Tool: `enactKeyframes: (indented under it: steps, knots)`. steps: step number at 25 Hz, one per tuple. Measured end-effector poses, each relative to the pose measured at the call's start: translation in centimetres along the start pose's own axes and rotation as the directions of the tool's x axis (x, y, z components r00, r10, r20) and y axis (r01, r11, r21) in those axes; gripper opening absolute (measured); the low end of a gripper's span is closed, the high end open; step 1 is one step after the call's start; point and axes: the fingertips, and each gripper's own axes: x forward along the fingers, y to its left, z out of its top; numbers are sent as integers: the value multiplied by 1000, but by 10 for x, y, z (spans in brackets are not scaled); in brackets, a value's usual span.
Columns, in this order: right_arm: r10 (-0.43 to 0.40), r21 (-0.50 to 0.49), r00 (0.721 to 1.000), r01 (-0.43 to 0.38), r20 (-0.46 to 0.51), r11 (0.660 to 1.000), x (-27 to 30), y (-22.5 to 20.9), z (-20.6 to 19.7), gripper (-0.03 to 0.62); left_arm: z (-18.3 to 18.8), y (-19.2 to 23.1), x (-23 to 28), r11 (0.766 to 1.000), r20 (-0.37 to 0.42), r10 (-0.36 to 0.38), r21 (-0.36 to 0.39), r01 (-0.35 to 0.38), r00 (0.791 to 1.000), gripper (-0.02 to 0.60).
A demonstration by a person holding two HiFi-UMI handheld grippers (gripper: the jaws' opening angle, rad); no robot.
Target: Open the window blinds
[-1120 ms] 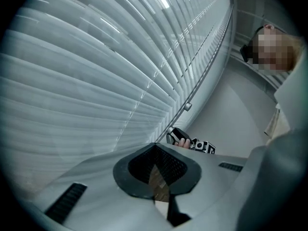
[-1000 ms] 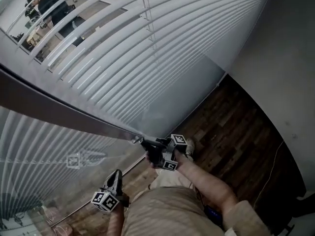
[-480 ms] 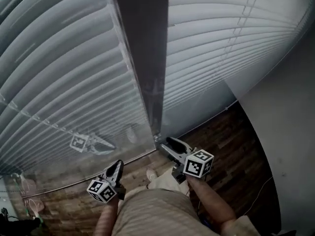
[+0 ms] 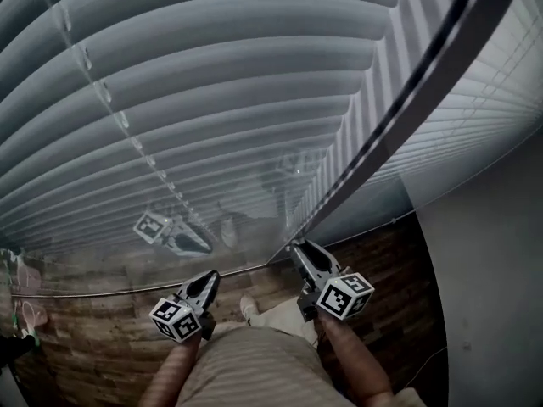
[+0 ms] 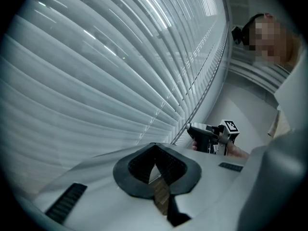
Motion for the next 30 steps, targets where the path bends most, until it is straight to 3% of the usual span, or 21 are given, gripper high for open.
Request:
enactKeyframes:
  steps: [4,7,11,17,18,21,24,25,28,29,30]
  knots:
    - [-121,-212,992,111,-34,971,0,-1,-3,127,3,5,-2,1000,0,-2,4,2,1000,11]
    - [-199,-434,979,160,-45,887,2,3,-3,126,3,6,-2,1000,-1,-3,2,3,1000,11]
    - [-307,-677,951,204,-33,707,5,11,-1,126,4,6,0,1000,-1,-9,8,9,1000,11]
    - [-403,-905,914,212,49,369,4,18,2,126,5,1,1,1000,-7,-12,11,12,1000,11]
    - [-409,-919,911,210,60,334,3,18,2,126,6,-1,1,1000,-7,-13,11,13,1000,11]
    - [-412,-933,908,206,70,296,3,18,-1,126,4,-1,-1,1000,-7,-9,9,10,1000,11]
    - [-433,-965,894,204,115,166,3,18,-2,126,3,-1,-1,1000,-7,-6,9,6,1000,11]
    - [-435,-969,892,205,127,139,4,17,-3,127,2,0,-1,1000,-7,-5,9,5,1000,11]
    - [-431,-968,893,208,129,141,3,19,-1,127,2,-1,-3,1000,-8,-2,7,2,1000,11]
    - [-428,-963,895,210,121,167,2,20,1,127,2,-1,-4,1000,-9,-1,6,1,1000,11]
    - [-417,-944,903,217,98,247,2,20,1,126,2,-1,-5,1000,-9,0,3,0,1000,11]
